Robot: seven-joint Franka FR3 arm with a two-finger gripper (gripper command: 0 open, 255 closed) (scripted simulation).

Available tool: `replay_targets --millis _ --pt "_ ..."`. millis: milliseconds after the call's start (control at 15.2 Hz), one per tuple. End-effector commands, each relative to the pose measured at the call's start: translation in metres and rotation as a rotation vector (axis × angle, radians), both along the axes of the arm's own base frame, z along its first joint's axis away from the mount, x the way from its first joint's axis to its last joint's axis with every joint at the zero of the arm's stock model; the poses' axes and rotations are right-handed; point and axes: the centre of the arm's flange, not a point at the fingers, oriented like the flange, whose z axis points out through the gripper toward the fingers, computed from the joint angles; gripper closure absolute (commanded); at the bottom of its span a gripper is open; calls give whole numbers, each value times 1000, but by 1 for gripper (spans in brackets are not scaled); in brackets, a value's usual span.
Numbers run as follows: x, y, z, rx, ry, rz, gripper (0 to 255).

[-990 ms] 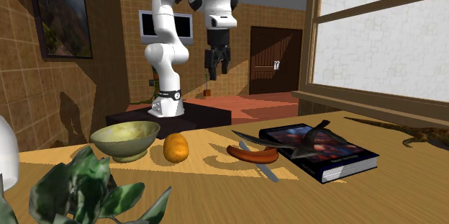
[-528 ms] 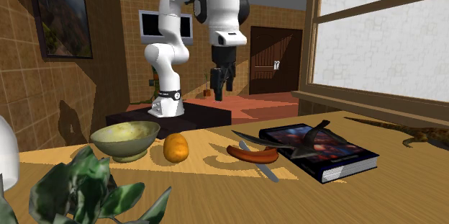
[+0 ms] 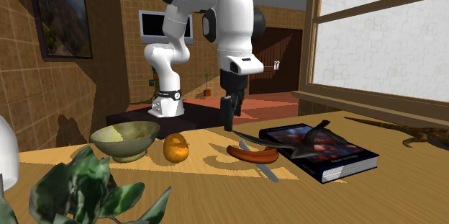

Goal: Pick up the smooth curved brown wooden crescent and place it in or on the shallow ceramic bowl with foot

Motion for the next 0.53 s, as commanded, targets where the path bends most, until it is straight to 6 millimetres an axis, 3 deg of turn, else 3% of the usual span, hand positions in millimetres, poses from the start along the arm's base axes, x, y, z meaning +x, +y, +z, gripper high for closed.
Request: replay_targets --millis 0,264,462 --pt "17 -9 -18 3 -1 14 0" --pt "52 -29 -50 6 -1 41 0" --pt "50 -27 -66 6 -1 41 0"
